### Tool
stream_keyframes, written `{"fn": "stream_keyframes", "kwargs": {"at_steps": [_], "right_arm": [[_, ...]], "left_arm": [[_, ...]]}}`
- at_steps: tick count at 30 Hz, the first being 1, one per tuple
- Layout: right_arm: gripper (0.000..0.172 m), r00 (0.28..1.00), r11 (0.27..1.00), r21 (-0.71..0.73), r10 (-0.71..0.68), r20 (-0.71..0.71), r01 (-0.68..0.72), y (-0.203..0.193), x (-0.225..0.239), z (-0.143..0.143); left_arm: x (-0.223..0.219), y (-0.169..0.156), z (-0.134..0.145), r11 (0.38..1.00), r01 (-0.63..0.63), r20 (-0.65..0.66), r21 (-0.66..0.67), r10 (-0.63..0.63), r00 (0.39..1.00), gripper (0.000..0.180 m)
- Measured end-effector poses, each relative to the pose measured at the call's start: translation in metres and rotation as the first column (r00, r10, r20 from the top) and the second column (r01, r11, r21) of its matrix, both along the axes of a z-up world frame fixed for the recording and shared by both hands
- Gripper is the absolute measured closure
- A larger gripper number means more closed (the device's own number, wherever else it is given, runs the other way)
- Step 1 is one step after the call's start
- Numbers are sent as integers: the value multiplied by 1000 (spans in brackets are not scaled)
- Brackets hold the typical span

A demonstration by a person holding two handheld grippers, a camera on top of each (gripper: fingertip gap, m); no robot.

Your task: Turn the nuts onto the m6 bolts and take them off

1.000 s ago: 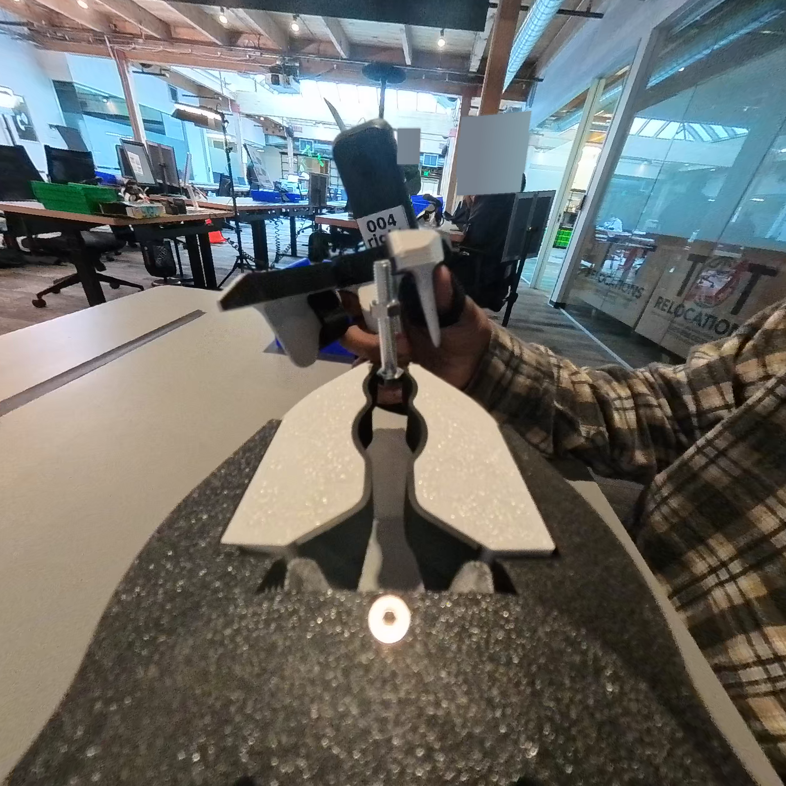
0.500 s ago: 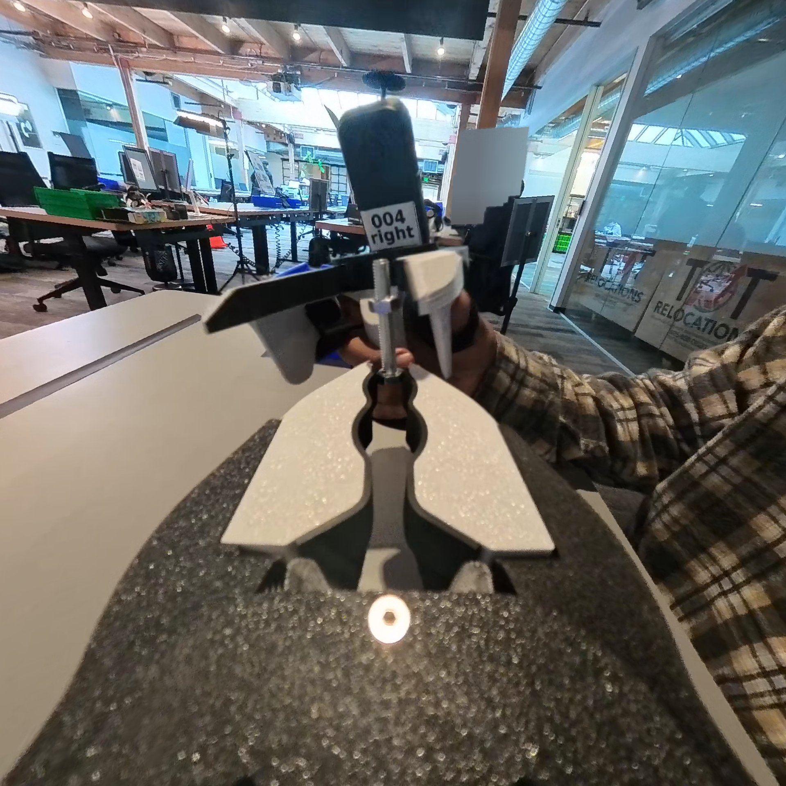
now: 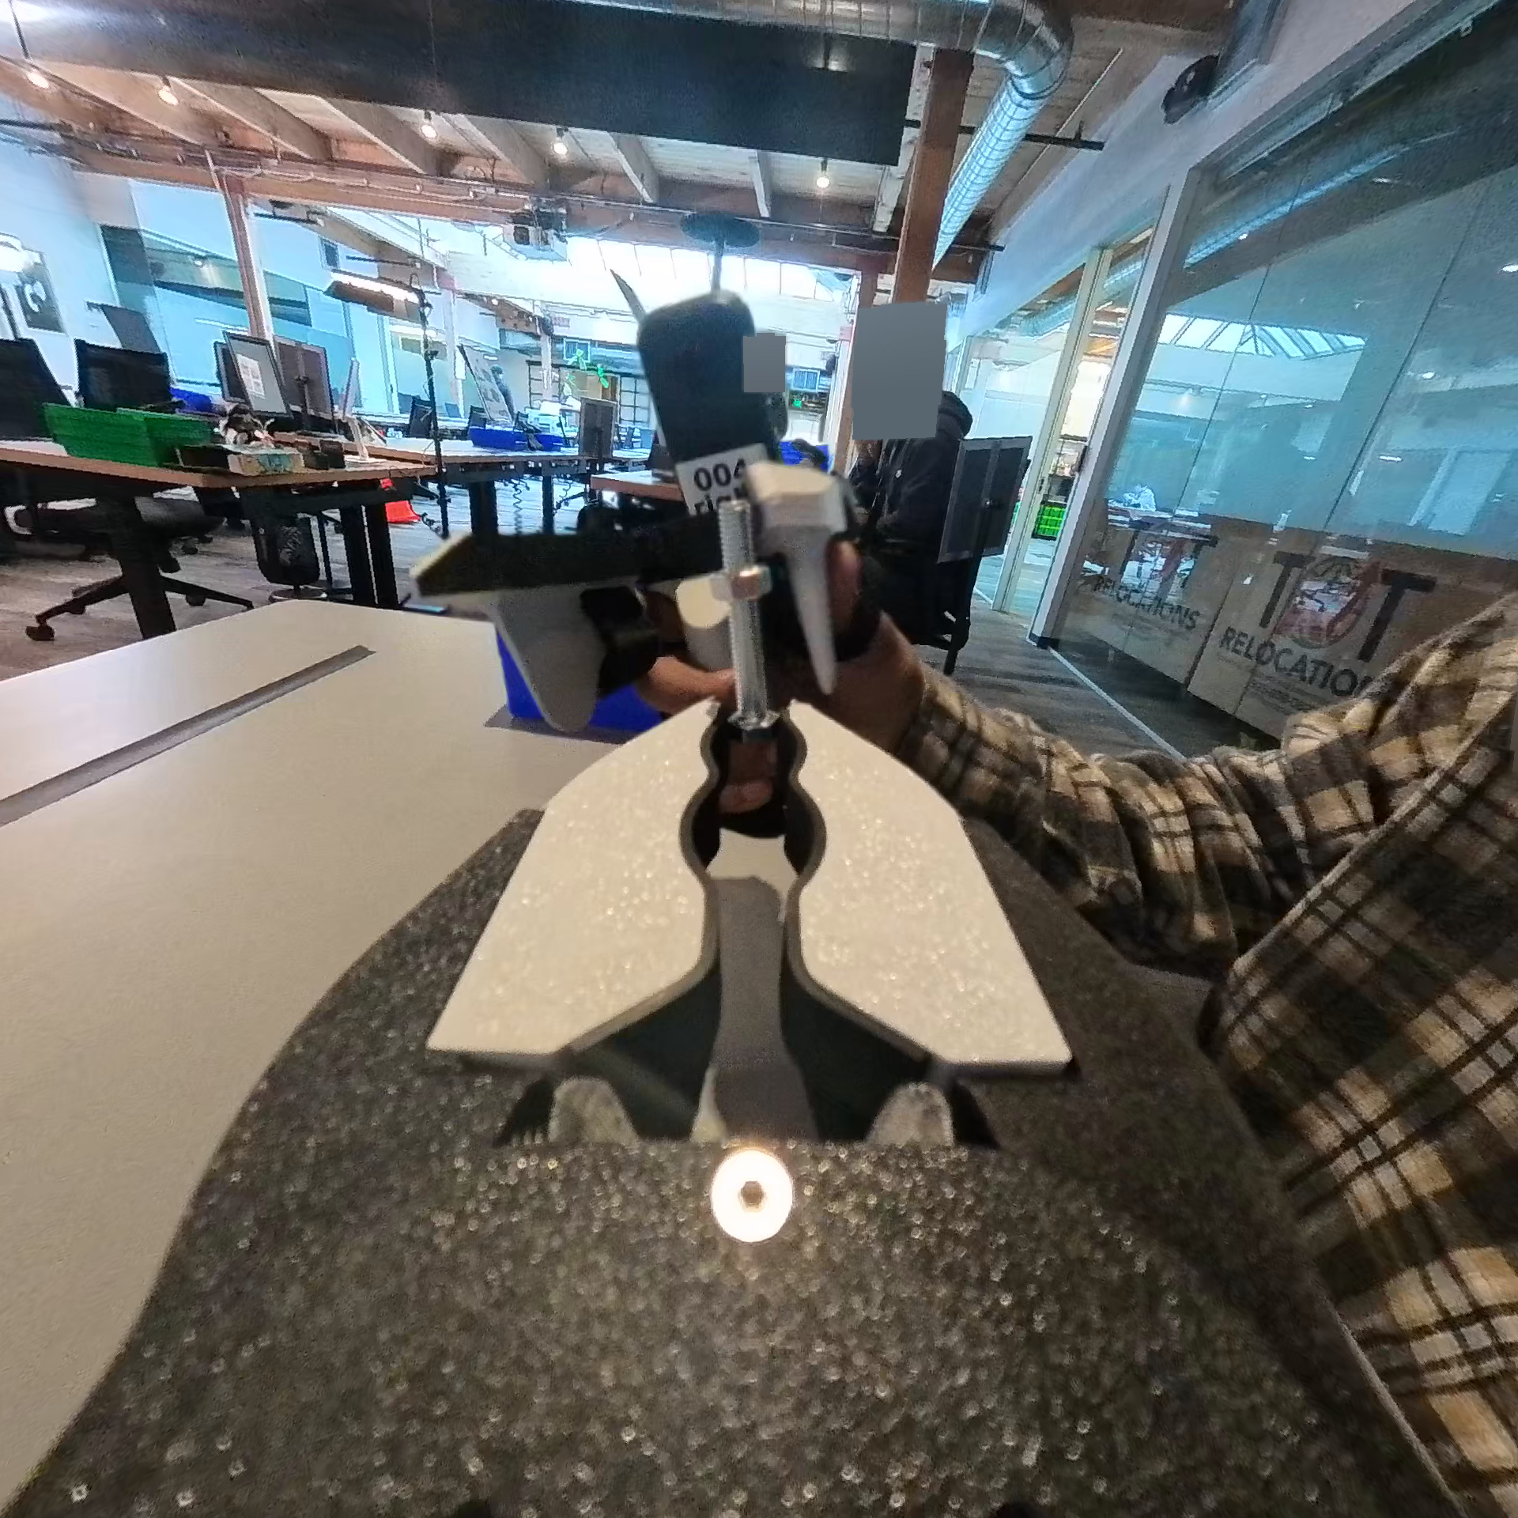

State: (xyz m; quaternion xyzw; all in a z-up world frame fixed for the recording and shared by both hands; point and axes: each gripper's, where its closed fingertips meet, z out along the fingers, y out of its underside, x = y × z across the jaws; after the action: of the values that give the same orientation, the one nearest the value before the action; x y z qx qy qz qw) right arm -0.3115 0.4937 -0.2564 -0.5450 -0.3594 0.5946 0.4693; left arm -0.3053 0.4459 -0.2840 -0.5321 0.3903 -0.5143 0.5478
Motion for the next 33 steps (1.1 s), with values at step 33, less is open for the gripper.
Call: {"fn": "stream_keyframes", "kwargs": {"at_steps": [33], "right_arm": [[86,993,994,-4,106,55,-106,-17,-27,6]], "left_arm": [[-2,-6,9,1000,13,49,20,-14,999,171]]}}
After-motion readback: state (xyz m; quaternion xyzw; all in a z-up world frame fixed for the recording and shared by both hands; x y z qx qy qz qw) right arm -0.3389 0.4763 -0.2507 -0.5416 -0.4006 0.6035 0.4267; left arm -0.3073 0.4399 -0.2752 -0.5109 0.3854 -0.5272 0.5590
